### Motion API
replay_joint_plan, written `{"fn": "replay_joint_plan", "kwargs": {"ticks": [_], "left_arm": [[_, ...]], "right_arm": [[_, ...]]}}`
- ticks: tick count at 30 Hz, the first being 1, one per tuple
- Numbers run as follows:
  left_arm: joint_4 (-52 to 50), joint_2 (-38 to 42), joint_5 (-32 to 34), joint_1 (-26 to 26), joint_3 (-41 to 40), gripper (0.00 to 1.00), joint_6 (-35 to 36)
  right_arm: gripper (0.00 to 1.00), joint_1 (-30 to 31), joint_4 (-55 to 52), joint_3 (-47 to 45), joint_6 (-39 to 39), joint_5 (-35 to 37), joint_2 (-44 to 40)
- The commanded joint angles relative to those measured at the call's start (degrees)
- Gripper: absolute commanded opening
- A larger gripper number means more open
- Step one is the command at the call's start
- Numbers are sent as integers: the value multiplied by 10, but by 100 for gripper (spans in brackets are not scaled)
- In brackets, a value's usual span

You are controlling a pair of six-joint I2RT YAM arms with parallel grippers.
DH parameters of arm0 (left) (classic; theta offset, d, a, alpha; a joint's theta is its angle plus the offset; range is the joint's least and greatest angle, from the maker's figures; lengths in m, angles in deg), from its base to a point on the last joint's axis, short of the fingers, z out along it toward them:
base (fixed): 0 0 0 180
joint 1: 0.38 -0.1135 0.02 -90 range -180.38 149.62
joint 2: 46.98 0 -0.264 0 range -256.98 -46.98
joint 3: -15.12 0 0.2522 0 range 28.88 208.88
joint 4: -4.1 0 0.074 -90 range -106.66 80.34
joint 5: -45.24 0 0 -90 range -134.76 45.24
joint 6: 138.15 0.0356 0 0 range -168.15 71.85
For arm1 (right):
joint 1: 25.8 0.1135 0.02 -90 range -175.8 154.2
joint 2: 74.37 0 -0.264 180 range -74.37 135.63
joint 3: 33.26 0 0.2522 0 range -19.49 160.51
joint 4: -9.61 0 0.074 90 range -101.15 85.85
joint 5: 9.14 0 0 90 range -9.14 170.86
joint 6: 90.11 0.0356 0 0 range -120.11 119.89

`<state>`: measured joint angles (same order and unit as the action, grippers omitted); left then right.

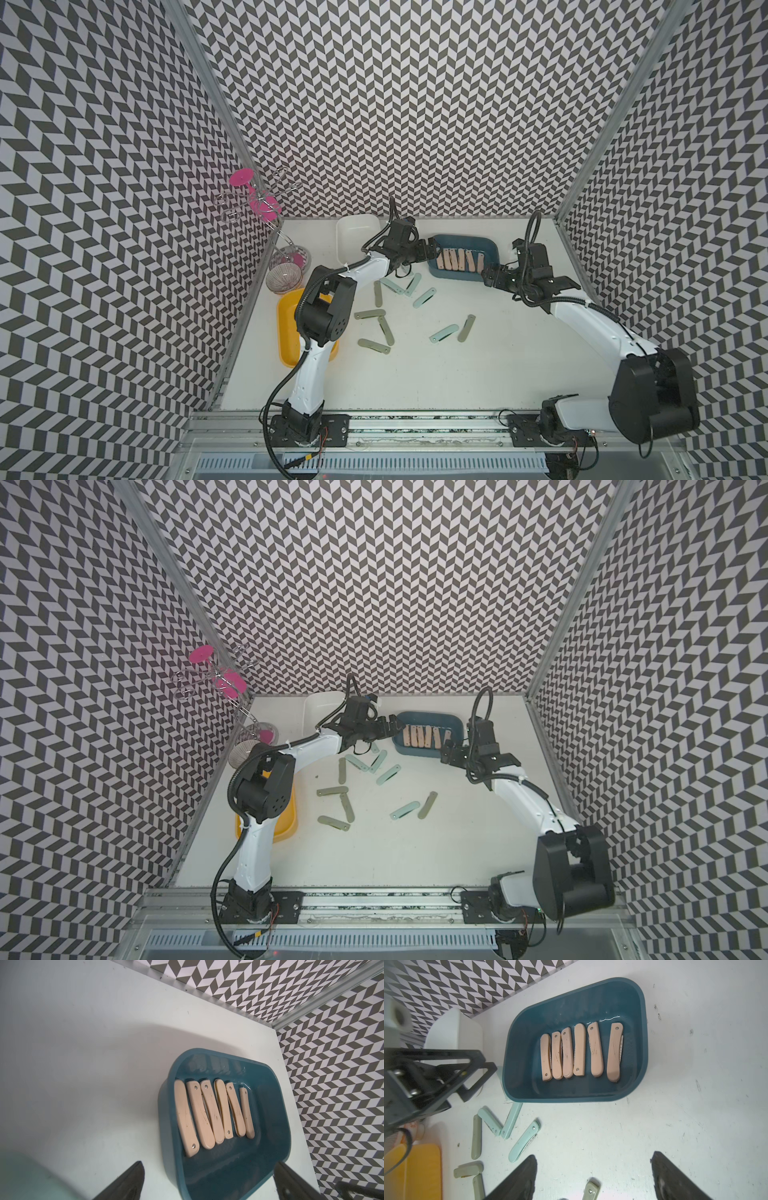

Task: Place the fruit knives into the storage box by color
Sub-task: Move the storage box to the center of the board.

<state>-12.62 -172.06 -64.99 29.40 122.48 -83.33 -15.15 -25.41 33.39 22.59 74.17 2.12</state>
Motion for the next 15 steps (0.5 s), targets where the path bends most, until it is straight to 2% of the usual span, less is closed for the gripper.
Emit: {"fn": "replay_joint_plan", "kwargs": {"ticks": [1,15], "left_arm": [[-28,-27,17,20,38,97,9],[-28,-122,17,105,169,97,-31]], "right_arm": [[84,-5,42,-9,14,-14,-42],[84,-27,55,-62,30,-7,-120]]}}
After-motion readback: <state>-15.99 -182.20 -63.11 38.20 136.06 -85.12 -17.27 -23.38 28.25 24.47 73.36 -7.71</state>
